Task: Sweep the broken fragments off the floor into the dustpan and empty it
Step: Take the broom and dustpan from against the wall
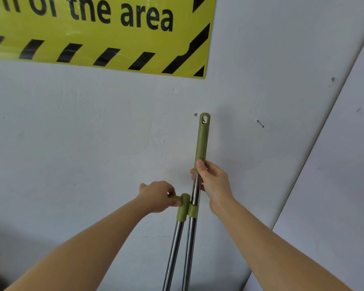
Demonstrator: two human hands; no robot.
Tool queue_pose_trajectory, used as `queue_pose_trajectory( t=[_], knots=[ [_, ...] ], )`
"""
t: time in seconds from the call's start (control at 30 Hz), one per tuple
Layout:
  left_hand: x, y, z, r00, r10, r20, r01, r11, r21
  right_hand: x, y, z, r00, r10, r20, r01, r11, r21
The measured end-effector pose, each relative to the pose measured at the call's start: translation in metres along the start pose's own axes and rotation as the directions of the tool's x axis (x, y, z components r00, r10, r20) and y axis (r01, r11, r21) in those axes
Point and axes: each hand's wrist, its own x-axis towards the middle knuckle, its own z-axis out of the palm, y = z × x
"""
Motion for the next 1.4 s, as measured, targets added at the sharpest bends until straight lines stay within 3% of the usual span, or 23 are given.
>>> queue_pose_trajectory(
  t=[0.67, 1.1, 1.4],
  knots=[
    [-0.028, -0.003, 0.003, 0.999, -0.015, 0.041, 0.014, 1.0, 0.022, -0.029, 0.003, 0.001, 0.999, -0.005, 0.038, 0.006, 0.999, -0.036],
    [-0.075, -0.017, 0.012, 0.989, -0.049, 0.141, 0.03, 0.991, 0.133, -0.058, 0.013, 0.026, 0.968, 0.043, 0.248, -0.037, 0.999, -0.028],
    [-0.122, -0.041, 0.022, 0.978, -0.153, 0.139, 0.14, 0.985, 0.102, -0.084, 0.034, 0.052, 0.913, 0.049, 0.404, -0.057, 0.998, 0.006]
  ],
)
